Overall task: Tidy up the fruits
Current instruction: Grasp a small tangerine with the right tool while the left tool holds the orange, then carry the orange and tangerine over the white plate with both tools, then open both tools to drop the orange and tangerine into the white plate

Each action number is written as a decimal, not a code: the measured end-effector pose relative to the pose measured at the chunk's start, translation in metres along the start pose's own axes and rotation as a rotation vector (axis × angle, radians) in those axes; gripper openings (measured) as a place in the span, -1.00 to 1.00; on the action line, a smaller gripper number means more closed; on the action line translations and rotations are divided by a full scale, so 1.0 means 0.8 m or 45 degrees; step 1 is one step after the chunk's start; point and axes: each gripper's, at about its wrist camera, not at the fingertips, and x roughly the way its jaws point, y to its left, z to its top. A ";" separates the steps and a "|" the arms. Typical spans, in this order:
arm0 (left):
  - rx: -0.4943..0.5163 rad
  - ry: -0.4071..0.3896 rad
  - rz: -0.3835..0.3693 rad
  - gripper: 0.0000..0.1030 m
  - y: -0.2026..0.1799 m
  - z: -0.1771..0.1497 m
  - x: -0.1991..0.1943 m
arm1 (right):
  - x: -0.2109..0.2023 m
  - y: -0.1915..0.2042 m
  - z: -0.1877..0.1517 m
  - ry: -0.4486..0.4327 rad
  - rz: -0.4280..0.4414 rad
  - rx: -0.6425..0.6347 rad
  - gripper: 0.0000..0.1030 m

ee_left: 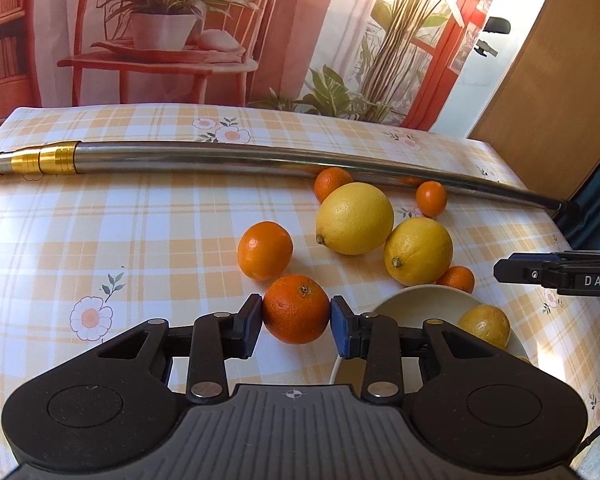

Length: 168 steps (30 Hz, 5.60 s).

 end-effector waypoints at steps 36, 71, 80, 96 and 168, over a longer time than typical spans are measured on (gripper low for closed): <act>0.005 -0.088 -0.013 -0.25 -0.020 -0.023 -0.048 | 0.035 -0.001 0.021 0.077 0.095 0.066 -0.67; 0.014 -0.092 -0.031 -0.25 -0.025 -0.024 -0.051 | 0.042 0.012 0.026 0.097 0.067 0.018 -0.31; 0.020 -0.089 -0.037 -0.25 -0.023 -0.024 -0.051 | 0.056 0.015 0.024 0.142 0.031 -0.039 -0.31; 0.047 -0.080 -0.052 -0.25 -0.027 -0.029 -0.057 | 0.036 0.007 0.012 0.092 0.031 0.014 -0.40; 0.161 0.042 -0.078 -0.25 -0.053 -0.095 -0.047 | -0.045 0.062 -0.099 0.211 0.103 -0.236 -0.39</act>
